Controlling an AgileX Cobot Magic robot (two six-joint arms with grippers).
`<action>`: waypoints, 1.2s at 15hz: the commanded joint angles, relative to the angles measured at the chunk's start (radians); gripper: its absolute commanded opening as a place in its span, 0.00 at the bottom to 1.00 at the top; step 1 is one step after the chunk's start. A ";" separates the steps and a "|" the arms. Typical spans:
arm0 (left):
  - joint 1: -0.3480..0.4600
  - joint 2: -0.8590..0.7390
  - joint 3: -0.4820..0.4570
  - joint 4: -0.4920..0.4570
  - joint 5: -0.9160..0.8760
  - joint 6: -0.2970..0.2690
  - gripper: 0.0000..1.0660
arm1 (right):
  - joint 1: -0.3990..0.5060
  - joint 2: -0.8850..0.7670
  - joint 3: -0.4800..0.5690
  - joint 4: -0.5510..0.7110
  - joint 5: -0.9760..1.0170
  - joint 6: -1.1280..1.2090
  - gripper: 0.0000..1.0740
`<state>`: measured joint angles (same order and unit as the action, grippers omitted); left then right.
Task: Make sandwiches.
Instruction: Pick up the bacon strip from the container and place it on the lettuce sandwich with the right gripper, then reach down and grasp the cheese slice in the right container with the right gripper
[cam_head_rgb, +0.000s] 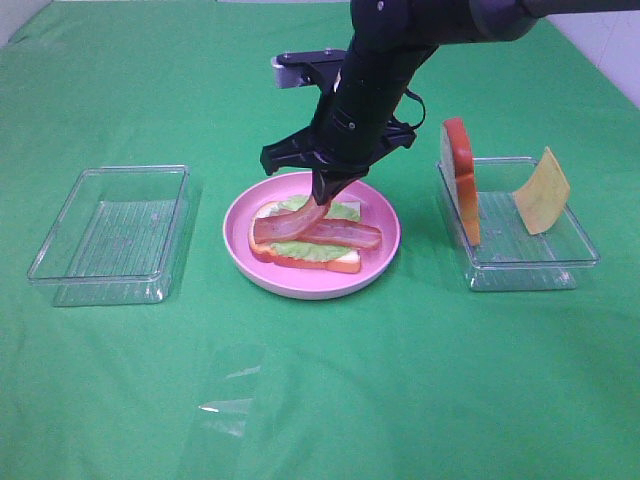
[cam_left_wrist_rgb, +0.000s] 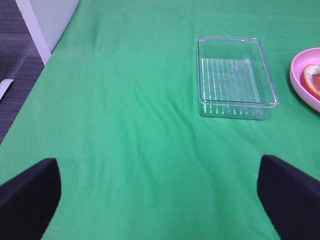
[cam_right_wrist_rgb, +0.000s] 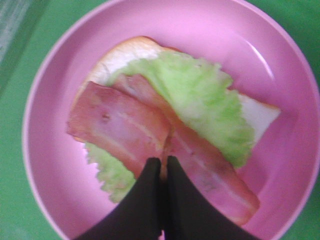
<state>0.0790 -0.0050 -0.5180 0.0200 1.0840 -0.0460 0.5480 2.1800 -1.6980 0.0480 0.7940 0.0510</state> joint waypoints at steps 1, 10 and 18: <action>0.001 -0.019 0.001 -0.005 -0.010 0.003 0.95 | 0.000 0.006 -0.002 -0.069 0.001 0.032 0.00; 0.001 -0.019 0.001 -0.005 -0.010 0.003 0.95 | 0.000 0.000 -0.004 -0.071 -0.002 0.032 0.59; 0.001 -0.019 0.001 -0.005 -0.010 0.003 0.95 | -0.015 -0.154 -0.222 -0.118 0.192 0.018 0.90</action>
<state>0.0790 -0.0050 -0.5180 0.0200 1.0840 -0.0460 0.5430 2.0380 -1.9150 -0.0580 0.9630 0.0730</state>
